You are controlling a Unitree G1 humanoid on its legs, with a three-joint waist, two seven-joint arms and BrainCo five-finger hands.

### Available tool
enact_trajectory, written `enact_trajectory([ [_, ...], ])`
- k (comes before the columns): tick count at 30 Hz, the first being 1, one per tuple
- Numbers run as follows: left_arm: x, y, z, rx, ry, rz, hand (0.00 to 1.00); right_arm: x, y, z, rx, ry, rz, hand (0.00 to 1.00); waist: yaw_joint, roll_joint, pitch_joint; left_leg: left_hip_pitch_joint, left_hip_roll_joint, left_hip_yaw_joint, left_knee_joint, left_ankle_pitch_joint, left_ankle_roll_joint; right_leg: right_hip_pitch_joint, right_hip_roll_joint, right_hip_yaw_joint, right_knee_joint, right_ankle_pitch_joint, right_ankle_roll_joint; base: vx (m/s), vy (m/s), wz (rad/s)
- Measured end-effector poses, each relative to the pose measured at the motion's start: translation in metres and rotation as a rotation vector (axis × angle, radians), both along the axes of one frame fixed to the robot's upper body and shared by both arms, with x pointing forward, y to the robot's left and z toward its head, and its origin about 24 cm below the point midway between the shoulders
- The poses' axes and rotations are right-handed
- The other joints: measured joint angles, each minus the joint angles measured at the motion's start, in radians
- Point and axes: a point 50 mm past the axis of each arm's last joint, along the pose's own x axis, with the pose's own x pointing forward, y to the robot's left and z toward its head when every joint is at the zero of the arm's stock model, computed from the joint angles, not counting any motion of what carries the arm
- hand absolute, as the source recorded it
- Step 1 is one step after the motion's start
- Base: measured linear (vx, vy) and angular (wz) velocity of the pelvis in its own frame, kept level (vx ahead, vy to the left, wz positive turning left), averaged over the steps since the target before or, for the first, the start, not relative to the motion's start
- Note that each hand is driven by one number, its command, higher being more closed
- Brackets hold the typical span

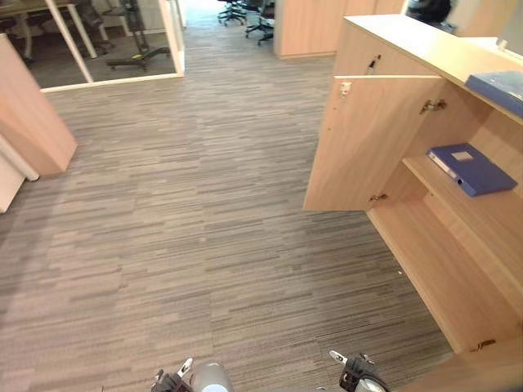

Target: Walk over to the cabinet, pick up the folder, carry it to the office cabinet, place the folder inside the office cabinet, then close the office cabinet door

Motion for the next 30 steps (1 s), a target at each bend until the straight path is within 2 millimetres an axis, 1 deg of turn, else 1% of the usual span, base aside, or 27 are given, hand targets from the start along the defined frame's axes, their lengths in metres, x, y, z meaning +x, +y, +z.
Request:
enact_trajectory([
  [3, -0.004, 0.0, 0.0, 0.007, 0.006, 0.017, 0.0, -0.002, 0.001, -0.002, 0.005, 0.017, 0.008, 0.0, 0.011, -0.004, 0.003, 0.0, -0.024, -0.098, -0.405, 0.024, -0.027, 0.047, -0.03, 0.078, -0.031, 0.005, 0.036, 0.29, 0.115, -0.76],
  [4, -0.005, 0.0, 0.0, 0.006, 0.007, 0.028, 0.0, -0.002, 0.001, -0.002, 0.006, 0.017, 0.01, 0.0, 0.016, -0.004, 0.003, 0.001, -0.025, -0.128, -0.469, 0.032, -0.03, 0.054, -0.04, 0.096, -0.029, 0.004, 0.048, 0.35, 0.229, -0.84],
  [6, -0.007, 0.001, -0.001, 0.011, 0.019, 0.046, 0.0, -0.003, 0.003, -0.002, 0.008, 0.02, 0.016, 0.0, 0.024, -0.009, 0.004, 0.009, -0.053, -0.259, -0.64, 0.084, -0.057, 0.072, -0.1, 0.162, -0.023, -0.007, 0.115, 0.4, 0.382, -0.83],
  [7, -0.008, 0.0, -0.001, 0.011, 0.024, 0.046, 0.0, -0.003, 0.003, -0.002, 0.008, 0.021, 0.015, 0.0, 0.027, -0.007, 0.003, 0.011, -0.059, -0.281, -0.659, 0.101, -0.064, 0.077, -0.115, 0.178, -0.022, -0.011, 0.135, 0.38, 0.461, -0.83],
  [8, -0.013, 0.0, -0.002, 0.012, 0.041, 0.045, 0.0, -0.005, 0.003, -0.002, 0.006, 0.024, 0.013, 0.0, 0.033, -0.005, -0.002, 0.023, -0.072, -0.316, -0.672, 0.142, -0.084, 0.095, -0.14, 0.212, -0.025, -0.016, 0.174, 0.42, 0.565, -0.8],
  [9, -0.02, 0.0, -0.004, 0.01, 0.063, 0.059, 0.0, -0.01, 0.003, -0.004, 0.008, 0.034, 0.01, 0.0, 0.034, -0.006, -0.021, 0.023, -0.095, -0.333, -0.645, 0.263, -0.115, 0.115, -0.169, 0.235, -0.039, -0.016, 0.217, 0.39, 0.519, -0.79],
  [10, -0.022, 0.004, -0.003, 0.019, 0.062, 0.077, 0.0, -0.013, 0.006, -0.005, 0.017, 0.043, 0.008, 0.0, 0.038, -0.023, -0.028, 0.016, -0.111, -0.318, -0.608, 0.258, -0.138, 0.116, -0.2, 0.251, -0.04, -0.015, 0.232, 0.45, 0.613, -0.67],
  [11, -0.023, 0.015, -0.001, 0.053, 0.065, 0.084, 0.0, -0.018, 0.018, -0.008, 0.052, 0.06, 0.008, 0.0, 0.047, -0.078, -0.044, 0.012, -0.163, -0.26, -0.564, 0.21, -0.098, 0.096, -0.275, 0.275, -0.026, 0.02, 0.253, 0.48, 0.682, -0.74],
  [12, -0.023, 0.017, -0.001, 0.058, 0.068, 0.086, 0.0, -0.019, 0.018, -0.008, 0.06, 0.065, 0.007, 0.0, 0.052, -0.094, -0.059, 0.021, -0.195, -0.211, -0.532, 0.164, -0.062, 0.063, -0.331, 0.304, 0.006, 0.078, 0.249, 0.46, 0.652, -0.75],
  [13, -0.025, 0.017, -0.001, 0.059, 0.074, 0.086, 0.0, -0.019, 0.018, -0.008, 0.06, 0.065, 0.004, 0.0, 0.05, -0.092, -0.065, 0.03, -0.213, -0.188, -0.527, 0.146, -0.044, 0.047, -0.356, 0.312, 0.027, 0.106, 0.244, 0.44, 0.657, -0.84],
  [14, -0.026, 0.015, -0.002, 0.06, 0.082, 0.068, 0.0, -0.019, 0.017, -0.008, 0.059, 0.068, 0.0, 0.0, 0.048, -0.088, -0.074, 0.06, -0.249, -0.141, -0.535, 0.12, -0.012, 0.001, -0.415, 0.331, 0.097, 0.154, 0.208, 0.34, 0.534, -0.77],
  [15, -0.025, 0.015, -0.002, 0.065, 0.086, 0.039, 0.0, -0.019, 0.015, -0.008, 0.062, 0.067, -0.002, 0.0, 0.044, -0.086, -0.073, 0.109, -0.286, -0.097, -0.569, 0.108, 0.015, -0.051, -0.482, 0.326, 0.195, 0.2, 0.146, 0.31, 0.518, -0.77],
  [16, -0.024, 0.014, -0.002, 0.067, 0.091, 0.018, 0.0, -0.017, 0.014, -0.008, 0.059, 0.066, 0.001, 0.0, 0.039, -0.082, -0.072, 0.133, -0.3, -0.076, -0.586, 0.104, 0.028, -0.076, -0.511, 0.317, 0.246, 0.224, 0.1, 0.24, 0.458, -0.68],
  [17, -0.024, 0.015, -0.002, 0.074, 0.1, -0.019, 0.0, -0.014, 0.01, -0.007, 0.051, 0.056, 0.007, 0.0, 0.025, -0.069, -0.069, 0.181, -0.32, -0.04, -0.619, 0.095, 0.049, -0.12, -0.574, 0.245, 0.389, 0.229, 0.001, 0.17, 0.392, -0.6],
  [18, -0.025, 0.016, -0.002, 0.086, 0.118, -0.066, 0.0, -0.011, 0.007, -0.006, 0.039, 0.044, 0.01, 0.0, 0.012, -0.067, -0.068, 0.244, -0.334, -0.02, -0.67, 0.096, 0.061, -0.145, -0.617, 0.154, 0.531, 0.206, -0.041, 0.15, 0.359, -0.56],
  [19, -0.025, 0.018, -0.003, 0.093, 0.128, -0.088, 0.0, -0.011, 0.006, -0.005, 0.036, 0.044, 0.011, 0.0, 0.008, -0.066, -0.067, 0.279, -0.338, -0.007, -0.697, 0.097, 0.064, -0.146, -0.626, 0.1, 0.58, 0.198, -0.05, 0.12, 0.301, -0.63],
  [20, -0.028, 0.02, -0.003, 0.103, 0.146, -0.117, 0.0, -0.011, 0.005, -0.005, 0.033, 0.045, 0.013, 0.0, -0.002, -0.067, -0.068, 0.331, -0.34, 0.021, -0.742, 0.097, 0.066, -0.156, -0.619, 0.018, 0.638, 0.172, -0.027, 0.1, 0.228, -0.7],
  [21, -0.028, 0.02, -0.003, 0.107, 0.152, -0.134, 0.0, -0.01, 0.004, -0.005, 0.026, 0.042, 0.028, 0.0, -0.006, -0.066, -0.068, 0.351, -0.338, 0.051, -0.763, 0.096, 0.068, -0.186, -0.59, 0.0, 0.659, 0.121, 0.025, 0.12, 0.208, -1.13],
  [22, -0.024, 0.021, -0.002, 0.113, 0.148, -0.15, 0.0, -0.006, 0.003, -0.005, 0.016, 0.042, 0.047, 0.0, -0.01, -0.062, -0.062, 0.36, -0.326, 0.103, -0.782, 0.096, 0.068, -0.265, -0.509, -0.016, 0.652, 0.051, 0.063, 0.12, 0.12, -1.06],
  [23, -0.019, 0.022, -0.001, 0.114, 0.136, -0.152, 0.0, -0.005, 0.001, -0.004, 0.009, 0.045, 0.056, 0.0, -0.011, -0.059, -0.052, 0.364, -0.32, 0.12, -0.787, 0.096, 0.068, -0.285, -0.479, -0.038, 0.644, 0.03, 0.066, 0.13, 0.066, -1.08],
  [24, -0.014, 0.021, -0.001, 0.112, 0.125, -0.153, 0.0, -0.001, -0.003, -0.003, 0.001, 0.046, 0.061, 0.0, -0.013, -0.052, -0.024, 0.383, -0.308, 0.141, -0.787, 0.095, 0.068, -0.291, -0.433, -0.086, 0.614, 0.01, 0.057, 0.14, -0.036, -0.96],
  [25, -0.007, 0.021, 0.0, 0.111, 0.106, -0.154, 0.0, -0.001, -0.005, -0.004, 0.0, 0.056, 0.06, 0.0, -0.016, -0.046, -0.005, 0.411, -0.292, 0.166, -0.789, 0.094, 0.069, -0.295, -0.363, -0.171, 0.544, 0.009, 0.056, 0.11, -0.05, -0.81],
  [26, -0.006, 0.021, 0.0, 0.112, 0.104, -0.154, 0.0, -0.002, -0.005, -0.004, 0.001, 0.059, 0.06, 0.0, -0.017, -0.048, -0.004, 0.416, -0.292, 0.171, -0.79, 0.093, 0.069, -0.296, -0.351, -0.19, 0.525, 0.01, 0.054, 0.09, -0.115, -0.69],
  [27, -0.002, 0.021, 0.001, 0.112, 0.095, -0.156, 0.0, -0.005, -0.004, -0.005, 0.005, 0.069, 0.058, 0.0, -0.026, -0.055, 0.0, 0.436, -0.304, 0.182, -0.803, 0.087, 0.059, -0.295, -0.32, -0.262, 0.427, 0.04, 0.002, 0.09, -0.113, -0.48],
  [28, 0.0, 0.017, 0.0, 0.1, 0.088, -0.156, 0.0, -0.009, -0.008, -0.006, 0.0, 0.078, 0.048, 0.0, -0.032, -0.061, 0.0, 0.46, -0.322, 0.186, -0.831, 0.077, 0.045, -0.276, -0.299, -0.298, 0.369, -0.002, -0.089, 0.14, -0.14, -0.57],
  [29, 0.001, 0.013, 0.0, 0.089, 0.083, -0.151, 0.0, -0.009, -0.009, -0.005, -0.003, 0.079, 0.049, 0.0, -0.032, -0.063, 0.002, 0.458, -0.325, 0.186, -0.838, 0.073, 0.042, -0.276, -0.284, -0.294, 0.344, -0.02, -0.086, 0.16, -0.148, -0.6],
  [30, 0.009, 0.006, -0.001, 0.069, 0.066, -0.155, 0.0, -0.004, -0.011, -0.004, -0.006, 0.069, 0.045, 0.0, -0.037, -0.044, 0.018, 0.452, -0.319, 0.186, -0.839, 0.066, 0.037, -0.28, -0.259, -0.284, 0.317, -0.026, -0.084, 0.11, -0.116, -0.43],
])
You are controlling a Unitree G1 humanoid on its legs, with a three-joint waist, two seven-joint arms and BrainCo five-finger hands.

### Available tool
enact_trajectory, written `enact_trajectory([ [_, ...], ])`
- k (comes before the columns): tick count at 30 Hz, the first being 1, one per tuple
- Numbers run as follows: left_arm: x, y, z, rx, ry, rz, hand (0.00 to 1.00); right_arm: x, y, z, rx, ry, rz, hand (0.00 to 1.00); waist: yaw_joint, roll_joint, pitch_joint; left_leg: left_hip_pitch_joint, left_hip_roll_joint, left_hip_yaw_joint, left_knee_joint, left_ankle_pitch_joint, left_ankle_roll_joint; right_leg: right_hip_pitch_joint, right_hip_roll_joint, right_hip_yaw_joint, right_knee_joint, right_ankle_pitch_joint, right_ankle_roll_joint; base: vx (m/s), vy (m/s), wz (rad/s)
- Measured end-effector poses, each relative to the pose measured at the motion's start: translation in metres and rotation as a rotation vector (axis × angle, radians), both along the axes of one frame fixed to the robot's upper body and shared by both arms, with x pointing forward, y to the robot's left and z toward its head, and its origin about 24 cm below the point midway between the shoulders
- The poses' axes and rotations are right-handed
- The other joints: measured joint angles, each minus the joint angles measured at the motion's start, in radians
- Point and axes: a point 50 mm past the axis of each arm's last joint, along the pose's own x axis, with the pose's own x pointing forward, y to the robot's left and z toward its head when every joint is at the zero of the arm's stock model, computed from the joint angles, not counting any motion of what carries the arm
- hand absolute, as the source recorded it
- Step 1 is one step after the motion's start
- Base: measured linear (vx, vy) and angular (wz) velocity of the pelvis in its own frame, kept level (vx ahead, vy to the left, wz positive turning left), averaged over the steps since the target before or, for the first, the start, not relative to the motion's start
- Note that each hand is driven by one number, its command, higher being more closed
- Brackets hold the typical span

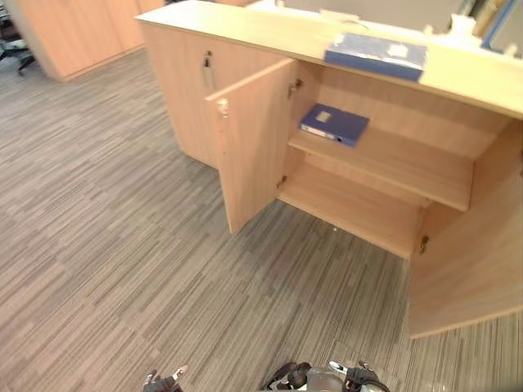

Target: Walk over to the cabinet, pick up the folder, carry it to the office cabinet, place the folder inside the office cabinet, then close the office cabinet door

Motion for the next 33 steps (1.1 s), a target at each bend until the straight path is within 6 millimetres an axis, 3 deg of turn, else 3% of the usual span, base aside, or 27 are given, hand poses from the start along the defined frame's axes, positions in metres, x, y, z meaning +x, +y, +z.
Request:
enact_trajectory([
  [1, 0.003, -0.003, 0.0, -0.008, -0.005, -0.002, 0.0, 0.001, -0.001, 0.0, 0.003, -0.005, -0.018, 0.0, -0.005, 0.001, 0.007, 0.0, 0.004, 0.0, 0.0, -0.003, -0.001, 0.0, 0.01, 0.002, -0.008, -0.001, 0.002, 0.07, -0.144, -0.37],
  [4, 0.002, -0.004, -0.001, -0.012, -0.002, 0.002, 0.0, -0.007, -0.001, -0.002, 0.0, 0.015, -0.018, 0.0, -0.012, 0.005, -0.009, -0.021, 0.061, -0.013, 0.094, -0.116, 0.004, 0.016, 0.077, 0.008, -0.03, -0.053, 0.048, 0.04, -0.199, -0.3],
  [5, -0.008, -0.006, -0.003, -0.024, 0.023, 0.012, 0.0, -0.01, -0.002, -0.002, -0.004, 0.02, -0.021, 0.0, -0.008, 0.026, -0.035, -0.044, 0.094, -0.007, 0.133, -0.142, 0.015, 0.027, 0.092, -0.005, -0.025, -0.085, 0.037, 0.21, -0.156, -0.13],
  [6, -0.012, -0.007, -0.004, -0.028, 0.023, 0.031, 0.0, -0.012, -0.006, -0.002, -0.016, 0.026, -0.02, 0.0, -0.013, 0.017, -0.043, -0.055, 0.128, 0.012, 0.253, -0.17, -0.022, 0.049, 0.086, -0.012, -0.002, -0.103, 0.033, 0.24, -0.136, -0.2],
  [7, -0.009, -0.005, -0.003, -0.025, 0.017, 0.035, 0.0, -0.013, -0.006, -0.002, -0.019, 0.034, -0.019, 0.0, -0.007, 0.025, -0.028, -0.078, 0.166, 0.009, 0.359, -0.19, -0.038, 0.07, 0.109, 0.008, -0.01, -0.103, 0.03, 0.26, -0.152, -0.46],
  [8, -0.011, -0.001, -0.003, -0.027, 0.015, 0.064, 0.0, -0.011, -0.002, -0.002, -0.007, 0.029, -0.02, 0.0, 0.012, 0.028, -0.024, -0.172, 0.246, -0.024, 0.618, -0.189, -0.051, 0.107, 0.165, 0.032, -0.069, -0.089, 0.026, 0.2, -0.201, -0.94],
  [9, -0.016, 0.003, -0.003, -0.023, 0.022, 0.085, 0.0, -0.008, 0.0, -0.002, 0.0, 0.022, -0.024, 0.0, 0.028, 0.028, -0.023, -0.226, 0.288, -0.049, 0.778, -0.189, -0.051, 0.144, 0.205, 0.074, -0.121, -0.078, 0.024, 0.21, -0.198, -1.08],
  [11, -0.023, 0.006, -0.003, -0.017, 0.038, 0.093, 0.0, -0.002, 0.001, -0.001, 0.002, 0.011, -0.014, 0.0, 0.034, 0.024, -0.018, -0.273, 0.302, -0.062, 0.853, -0.193, -0.044, 0.19, 0.235, 0.151, -0.176, -0.065, 0.028, 0.31, -0.07, -1.16],
  [14, -0.03, 0.006, -0.004, -0.016, 0.053, 0.098, 0.0, 0.007, 0.001, 0.001, -0.011, 0.004, 0.016, 0.0, 0.048, 0.02, -0.009, -0.353, 0.265, -0.112, 0.757, -0.192, -0.045, 0.235, 0.246, 0.279, -0.247, -0.033, 0.053, 0.29, 0.022, -1.48],
  [18, -0.03, 0.007, -0.004, -0.012, 0.048, 0.102, 0.0, 0.014, 0.003, 0.003, -0.013, -0.015, 0.026, 0.0, 0.058, 0.014, -0.003, -0.412, 0.155, -0.308, 0.477, -0.173, -0.058, 0.298, 0.225, 0.388, -0.3, -0.009, 0.086, 0.25, 0.101, -0.89],
  [19, -0.028, 0.007, -0.003, -0.009, 0.04, 0.102, 0.0, 0.014, 0.002, 0.003, -0.015, -0.018, 0.027, 0.0, 0.058, 0.012, 0.002, -0.429, 0.115, -0.367, 0.357, -0.098, -0.047, 0.33, 0.204, 0.406, -0.316, -0.007, 0.111, 0.28, 0.165, -0.52],
  [21, -0.029, 0.006, -0.003, -0.012, 0.038, 0.108, 0.0, 0.009, 0.003, 0.001, -0.02, -0.005, 0.046, 0.0, 0.059, 0.011, 0.001, -0.428, 0.076, -0.405, 0.272, 0.056, -0.036, 0.358, 0.178, 0.418, -0.326, -0.007, 0.15, 0.33, 0.216, -0.35],
  [22, -0.027, 0.007, -0.002, -0.009, 0.022, 0.123, 0.0, 0.005, 0.009, 0.0, -0.006, 0.003, 0.055, 0.0, 0.059, -0.002, 0.0, -0.397, 0.043, -0.405, 0.222, 0.188, -0.019, 0.374, 0.147, 0.426, -0.332, -0.014, 0.188, 0.36, 0.241, -0.09],
  [25, -0.014, 0.014, 0.003, 0.014, -0.026, 0.12, 0.0, 0.008, 0.024, -0.002, 0.033, -0.004, 0.058, 0.0, 0.066, -0.034, 0.012, -0.392, 0.017, -0.384, 0.203, 0.179, 0.005, 0.365, 0.113, 0.433, -0.34, 0.038, 0.215, 0.34, 0.239, -0.12],
  [26, -0.015, 0.013, 0.002, 0.009, -0.025, 0.128, 0.0, 0.01, 0.03, -0.001, 0.049, -0.015, 0.049, 0.0, 0.078, -0.035, 0.013, -0.365, 0.015, -0.368, 0.189, 0.173, 0.014, 0.368, 0.101, 0.448, -0.338, 0.077, 0.222, 0.26, 0.214, -0.34],
  [29, -0.02, 0.011, 0.001, 0.003, -0.014, 0.139, 0.0, 0.007, 0.036, -0.003, 0.071, -0.014, 0.048, 0.0, 0.085, -0.037, -0.007, -0.282, -0.004, -0.342, 0.121, 0.173, 0.019, 0.387, 0.074, 0.45, -0.336, 0.115, 0.231, 0.19, 0.161, -0.37],
  [31, -0.021, 0.01, 0.001, 0.001, -0.014, 0.139, 0.0, 0.003, 0.034, -0.003, 0.07, -0.008, 0.046, 0.0, 0.084, -0.036, -0.029, -0.257, -0.023, -0.333, 0.071, 0.175, 0.024, 0.381, 0.054, 0.452, -0.334, 0.122, 0.24, 0.16, 0.116, -0.25],
  [33, -0.024, 0.005, -0.001, -0.015, -0.006, 0.139, 0.0, -0.007, 0.026, -0.005, 0.061, 0.019, 0.029, 0.0, 0.083, -0.018, -0.041, -0.217, -0.047, -0.333, 0.018, 0.18, 0.035, 0.351, 0.014, 0.467, -0.254, 0.121, 0.242, 0.12, 0.139, -0.18],
])
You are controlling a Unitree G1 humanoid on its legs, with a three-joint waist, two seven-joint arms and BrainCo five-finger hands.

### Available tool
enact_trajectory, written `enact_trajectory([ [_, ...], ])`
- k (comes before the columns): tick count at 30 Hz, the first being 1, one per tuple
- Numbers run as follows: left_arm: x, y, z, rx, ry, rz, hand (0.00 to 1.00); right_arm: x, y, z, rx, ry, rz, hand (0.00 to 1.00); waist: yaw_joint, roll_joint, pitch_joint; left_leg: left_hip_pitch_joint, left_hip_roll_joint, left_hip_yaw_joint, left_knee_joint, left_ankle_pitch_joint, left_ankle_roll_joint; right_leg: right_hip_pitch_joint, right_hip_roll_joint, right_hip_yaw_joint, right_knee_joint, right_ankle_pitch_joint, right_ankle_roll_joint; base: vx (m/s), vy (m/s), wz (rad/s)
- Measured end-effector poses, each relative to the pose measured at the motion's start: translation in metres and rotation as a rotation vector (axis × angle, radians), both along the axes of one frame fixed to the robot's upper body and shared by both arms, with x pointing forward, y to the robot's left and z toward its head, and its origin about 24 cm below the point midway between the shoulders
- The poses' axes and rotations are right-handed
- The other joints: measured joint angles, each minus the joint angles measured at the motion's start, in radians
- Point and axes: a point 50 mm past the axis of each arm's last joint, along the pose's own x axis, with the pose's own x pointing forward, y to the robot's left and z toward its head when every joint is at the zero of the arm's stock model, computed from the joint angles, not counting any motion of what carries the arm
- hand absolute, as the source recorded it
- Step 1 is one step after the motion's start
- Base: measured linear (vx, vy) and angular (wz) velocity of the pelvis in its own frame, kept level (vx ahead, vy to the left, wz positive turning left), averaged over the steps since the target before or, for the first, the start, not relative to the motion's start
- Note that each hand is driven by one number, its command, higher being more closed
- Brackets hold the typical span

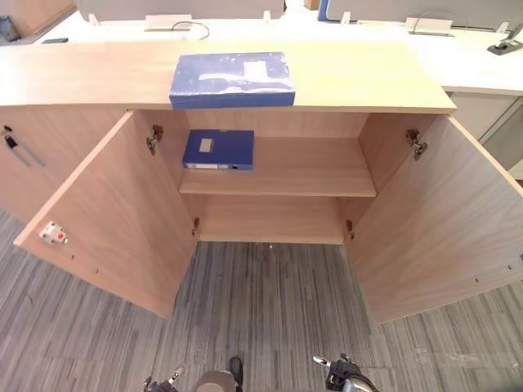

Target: Walk over to the cabinet, pick up the folder, carry it to the office cabinet, place the folder inside the office cabinet, then close the office cabinet door

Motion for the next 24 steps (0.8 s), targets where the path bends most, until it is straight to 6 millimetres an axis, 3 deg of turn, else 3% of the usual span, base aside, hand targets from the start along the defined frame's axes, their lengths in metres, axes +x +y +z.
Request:
enact_trajectory([
  [1, -0.002, -0.002, -0.001, -0.005, 0.003, 0.003, 0.0, -0.003, -0.005, 0.0, -0.012, 0.006, -0.002, 0.0, -0.001, 0.006, -0.003, 0.009, -0.004, -0.001, -0.006, -0.002, 0.002, -0.021, -0.015, 0.007, 0.055, 0.0, 0.0, 0.13, 0.192, -0.18],
  [2, -0.005, -0.004, -0.001, -0.011, 0.012, 0.0, 0.0, -0.008, -0.014, 0.0, -0.034, 0.016, -0.002, 0.0, -0.001, 0.019, -0.012, 0.037, -0.014, -0.006, -0.026, -0.007, 0.009, -0.08, -0.065, 0.008, 0.216, -0.002, -0.004, 0.14, 0.226, -0.06],
  [3, -0.006, -0.006, -0.002, -0.018, 0.015, -0.005, 0.0, -0.015, -0.019, 0.0, -0.051, 0.027, 0.001, 0.0, -0.005, 0.015, -0.01, 0.071, -0.034, -0.016, -0.038, -0.035, 0.031, -0.146, -0.135, 0.006, 0.397, 0.003, -0.026, 0.14, 0.23, 0.04],
  [4, -0.006, -0.005, -0.002, -0.02, 0.016, -0.007, 0.0, -0.018, -0.021, 0.001, -0.057, 0.03, -0.001, 0.0, -0.009, 0.01, -0.008, 0.088, -0.047, -0.019, -0.04, -0.047, 0.039, -0.169, -0.172, 0.006, 0.48, 0.008, -0.06, 0.13, 0.206, 0.1],
  [5, -0.008, -0.003, -0.002, -0.021, 0.021, -0.016, 0.0, -0.017, -0.022, 0.002, -0.066, 0.018, 0.005, 0.0, -0.013, 0.007, -0.007, 0.114, -0.066, -0.015, -0.041, -0.055, 0.049, -0.207, -0.227, 0.004, 0.592, 0.009, -0.127, 0.11, 0.16, -0.03],
  [7, -0.009, -0.005, -0.003, -0.029, 0.026, -0.023, 0.0, -0.009, -0.022, 0.004, -0.075, -0.011, 0.021, 0.0, -0.021, 0.012, -0.007, 0.142, -0.063, -0.009, -0.041, -0.072, 0.06, -0.262, -0.24, 0.002, 0.655, -0.019, -0.134, 0.08, 0.111, -0.15],
  [9, -0.008, -0.005, -0.003, -0.034, 0.026, -0.028, 0.0, -0.003, -0.02, 0.006, -0.075, -0.037, 0.039, 0.0, -0.025, 0.018, -0.002, 0.162, -0.036, -0.009, -0.033, -0.102, 0.059, -0.322, -0.197, 0.0, 0.657, -0.081, -0.089, 0.05, 0.001, -0.18],
  [10, -0.009, -0.005, -0.004, -0.038, 0.029, -0.032, 0.0, -0.002, -0.021, 0.007, -0.077, -0.044, 0.039, 0.0, -0.027, 0.024, 0.008, 0.186, -0.012, -0.009, -0.023, -0.116, 0.061, -0.345, -0.145, -0.003, 0.616, -0.117, -0.076, 0.08, -0.087, -0.11],
  [11, -0.007, -0.006, -0.004, -0.04, 0.027, -0.035, 0.0, -0.001, -0.02, 0.007, -0.074, -0.049, 0.034, 0.0, -0.03, 0.025, 0.011, 0.199, 0.015, -0.011, -0.011, -0.135, 0.055, -0.366, -0.089, -0.013, 0.549, -0.127, -0.075, 0.11, -0.142, -0.04],
  [12, -0.006, -0.006, -0.004, -0.039, 0.024, -0.036, 0.0, -0.002, -0.019, 0.007, -0.074, -0.051, 0.033, 0.0, -0.03, 0.024, 0.012, 0.202, 0.024, -0.013, -0.009, -0.144, 0.052, -0.378, -0.07, -0.021, 0.512, -0.127, -0.075, 0.1, -0.185, 0.15],
  [13, -0.003, -0.007, -0.004, -0.041, 0.018, -0.042, 0.0, 0.0, -0.02, 0.008, -0.077, -0.058, 0.031, 0.0, -0.03, 0.024, 0.012, 0.21, 0.04, -0.026, 0.001, -0.169, 0.04, -0.412, -0.028, -0.029, 0.412, -0.125, -0.078, 0.09, -0.185, 0.23],
  [16, 0.003, -0.007, -0.003, -0.037, 0.006, -0.053, 0.0, -0.002, -0.017, 0.007, -0.068, -0.061, 0.017, 0.0, -0.037, 0.01, 0.009, 0.207, 0.032, -0.081, 0.032, -0.206, 0.002, -0.415, -0.01, -0.019, 0.216, -0.053, -0.119, 0.19, -0.27, 0.64],
  [17, 0.003, -0.015, -0.004, -0.056, 0.007, -0.048, 0.0, -0.001, -0.023, 0.009, -0.08, -0.068, 0.011, 0.0, -0.038, 0.032, 0.004, 0.212, 0.056, -0.115, 0.044, -0.224, -0.012, -0.394, 0.004, -0.046, 0.219, -0.019, -0.127, 0.25, -0.266, 0.64],
  [19, 0.001, -0.019, -0.005, -0.065, 0.009, -0.041, 0.0, 0.005, -0.023, 0.011, -0.086, -0.083, 0.02, 0.0, -0.034, 0.051, -0.003, 0.212, 0.09, -0.118, 0.039, -0.225, -0.021, -0.385, 0.035, -0.075, 0.214, -0.059, -0.131, 0.23, -0.205, 0.41],
  [22, 0.0, -0.018, -0.005, -0.065, 0.009, -0.029, 0.0, 0.01, -0.018, 0.011, -0.073, -0.098, 0.018, 0.0, -0.032, 0.057, -0.008, 0.213, 0.16, -0.124, 0.05, -0.231, -0.032, -0.343, 0.1, -0.131, 0.178, -0.098, -0.15, 0.28, -0.243, 0.27],
  [24, 0.002, -0.017, -0.004, -0.063, 0.0, -0.023, 0.0, 0.009, -0.016, 0.01, -0.06, -0.097, 0.0, 0.0, -0.041, 0.057, -0.009, 0.181, 0.193, -0.123, 0.142, -0.239, -0.05, -0.274, 0.145, -0.168, 0.101, -0.1, -0.152, 0.23, -0.15, 0.39],
])
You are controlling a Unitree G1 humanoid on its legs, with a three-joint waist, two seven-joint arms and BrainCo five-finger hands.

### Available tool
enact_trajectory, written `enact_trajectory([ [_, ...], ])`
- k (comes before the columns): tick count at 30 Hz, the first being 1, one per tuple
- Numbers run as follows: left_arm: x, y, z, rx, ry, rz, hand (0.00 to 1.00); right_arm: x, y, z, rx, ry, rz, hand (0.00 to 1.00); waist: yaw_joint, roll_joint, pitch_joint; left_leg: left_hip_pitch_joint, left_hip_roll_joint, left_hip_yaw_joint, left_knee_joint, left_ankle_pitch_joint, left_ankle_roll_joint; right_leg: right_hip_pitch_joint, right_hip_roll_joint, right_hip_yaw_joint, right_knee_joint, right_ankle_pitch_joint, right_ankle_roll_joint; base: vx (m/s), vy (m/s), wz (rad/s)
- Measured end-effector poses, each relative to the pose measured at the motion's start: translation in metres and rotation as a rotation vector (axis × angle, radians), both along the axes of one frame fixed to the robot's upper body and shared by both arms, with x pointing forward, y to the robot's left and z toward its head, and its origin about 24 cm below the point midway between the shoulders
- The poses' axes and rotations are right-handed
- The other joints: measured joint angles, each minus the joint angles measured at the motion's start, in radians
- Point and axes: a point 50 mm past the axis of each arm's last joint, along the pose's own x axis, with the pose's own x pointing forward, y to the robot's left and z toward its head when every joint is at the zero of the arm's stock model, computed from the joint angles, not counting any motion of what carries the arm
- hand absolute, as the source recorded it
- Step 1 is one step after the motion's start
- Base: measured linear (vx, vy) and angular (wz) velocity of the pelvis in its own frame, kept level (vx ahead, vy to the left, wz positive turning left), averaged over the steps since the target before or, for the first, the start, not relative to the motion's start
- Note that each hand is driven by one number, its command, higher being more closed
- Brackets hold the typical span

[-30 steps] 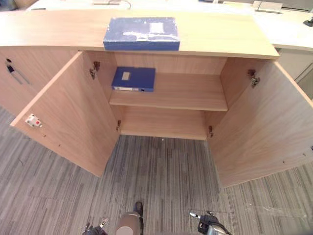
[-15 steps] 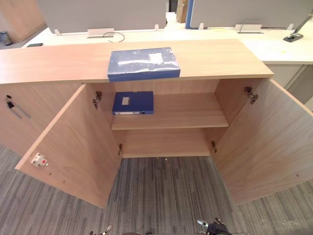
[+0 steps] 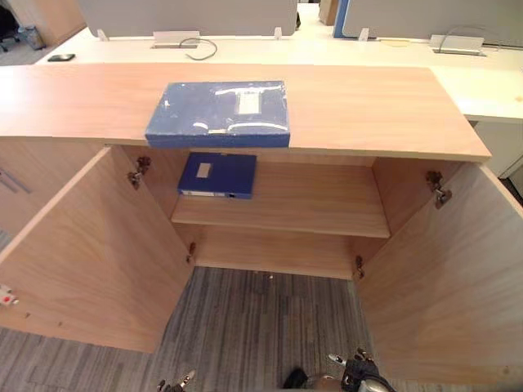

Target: Walk over to the cabinet, pick up the folder, carry it to the office cabinet, place the folder inside the office cabinet, then close the office cabinet door

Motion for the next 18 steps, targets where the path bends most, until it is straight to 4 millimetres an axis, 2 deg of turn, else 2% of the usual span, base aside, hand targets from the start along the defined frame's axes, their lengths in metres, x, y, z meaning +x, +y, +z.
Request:
enact_trajectory([
  [1, 0.001, 0.0, 0.0, 0.0, -0.003, 0.001, 0.0, 0.0, 0.001, 0.0, 0.004, 0.001, -0.003, 0.0, 0.0, -0.001, 0.0, -0.014, 0.005, 0.003, 0.047, -0.008, -0.015, 0.02, 0.006, -0.006, -0.016, 0.0, 0.0, 0.22, -0.086, 0.26],
  [3, 0.006, 0.002, 0.001, 0.001, -0.022, 0.005, 0.0, 0.001, 0.004, 0.0, 0.012, -0.001, 0.002, 0.0, 0.004, -0.005, 0.003, -0.143, 0.023, 0.023, 0.376, -0.019, -0.067, 0.089, 0.02, -0.013, -0.069, 0.001, 0.001, 0.21, -0.028, 0.1],
  [4, 0.008, 0.003, 0.002, 0.003, -0.028, 0.004, 0.0, 0.002, 0.005, -0.001, 0.015, -0.002, 0.003, 0.0, 0.005, -0.007, 0.006, -0.182, 0.035, 0.04, 0.469, -0.026, -0.076, 0.107, 0.023, -0.015, -0.082, 0.002, 0.004, 0.23, 0.013, 0.01],
  [5, 0.01, 0.004, 0.003, 0.002, -0.041, 0.011, 0.0, 0.003, 0.008, -0.002, 0.024, 0.006, 0.006, 0.0, 0.008, -0.01, 0.008, -0.245, 0.06, 0.091, 0.593, -0.036, -0.068, 0.144, 0.023, -0.014, -0.102, 0.005, 0.008, 0.18, 0.027, -0.05],
  [6, 0.013, 0.002, 0.003, -0.007, -0.057, 0.008, 0.0, 0.003, 0.008, -0.002, 0.026, 0.009, 0.0, 0.0, 0.013, -0.011, 0.009, -0.283, 0.075, 0.142, 0.623, -0.053, -0.053, 0.179, 0.016, -0.01, -0.119, 0.01, 0.016, 0.21, 0.074, -0.11],
  [7, 0.013, 0.003, 0.004, -0.01, -0.067, 0.011, 0.0, 0.002, 0.008, -0.002, 0.026, 0.011, -0.003, 0.0, 0.018, -0.011, 0.009, -0.297, 0.077, 0.165, 0.609, -0.063, -0.045, 0.192, 0.006, -0.004, -0.12, 0.011, 0.017, 0.17, 0.14, -0.21],
  [8, 0.014, 0.003, 0.004, -0.022, -0.081, 0.017, 0.0, 0.001, 0.007, -0.003, 0.028, 0.017, -0.009, 0.0, 0.021, -0.012, 0.01, -0.321, 0.065, 0.189, 0.528, -0.075, -0.041, 0.21, -0.014, 0.008, -0.12, 0.014, 0.024, 0.2, 0.246, -0.31],
  [9, 0.015, 0.002, 0.004, -0.044, -0.102, 0.024, 0.0, -0.001, 0.006, -0.003, 0.032, 0.022, -0.016, 0.0, 0.021, -0.013, 0.01, -0.337, 0.045, 0.186, 0.38, -0.055, -0.039, 0.214, -0.034, 0.019, -0.113, 0.019, 0.045, 0.18, 0.259, -0.34],
  [10, 0.014, -0.001, 0.004, -0.077, -0.125, 0.042, 0.0, 0.0, 0.005, -0.003, 0.031, 0.022, -0.014, 0.0, 0.02, 0.0, 0.002, -0.342, 0.039, 0.177, 0.222, 0.075, -0.019, 0.213, -0.029, 0.033, -0.11, 0.017, 0.069, 0.15, 0.243, -0.33],
  [11, 0.013, 0.002, 0.004, -0.093, -0.143, 0.066, 0.0, -0.001, 0.006, -0.004, 0.041, 0.028, -0.013, 0.0, 0.024, -0.016, 0.004, -0.336, 0.026, 0.178, 0.213, 0.09, -0.025, 0.208, -0.04, 0.05, -0.113, 0.014, 0.096, 0.16, 0.219, -0.17],
  [13, 0.02, 0.014, 0.009, -0.11, -0.225, 0.138, 0.0, -0.002, 0.016, -0.006, 0.073, 0.03, -0.003, 0.0, 0.018, -0.068, 0.002, -0.293, -0.043, 0.185, 0.104, 0.132, -0.004, 0.21, -0.078, 0.081, -0.157, 0.029, 0.091, 0.21, 0.233, 0.17],
  [14, 0.024, 0.014, 0.011, -0.135, -0.27, 0.181, 0.0, -0.004, 0.016, -0.006, 0.076, 0.034, -0.002, 0.0, 0.02, -0.08, -0.003, -0.288, -0.064, 0.185, 0.093, 0.136, 0.001, 0.222, -0.091, 0.09, -0.179, 0.037, 0.096, 0.17, 0.181, 0.32],
  [18, 0.046, 0.013, 0.028, -0.178, -0.461, 0.277, 0.0, 0.001, 0.025, -0.005, 0.099, 0.015, 0.049, 0.0, 0.035, -0.081, -0.001, -0.228, -0.094, 0.189, 0.032, 0.152, 0.014, 0.271, -0.104, 0.093, -0.22, 0.067, 0.109, 0.08, 0.099, 0.06],
])
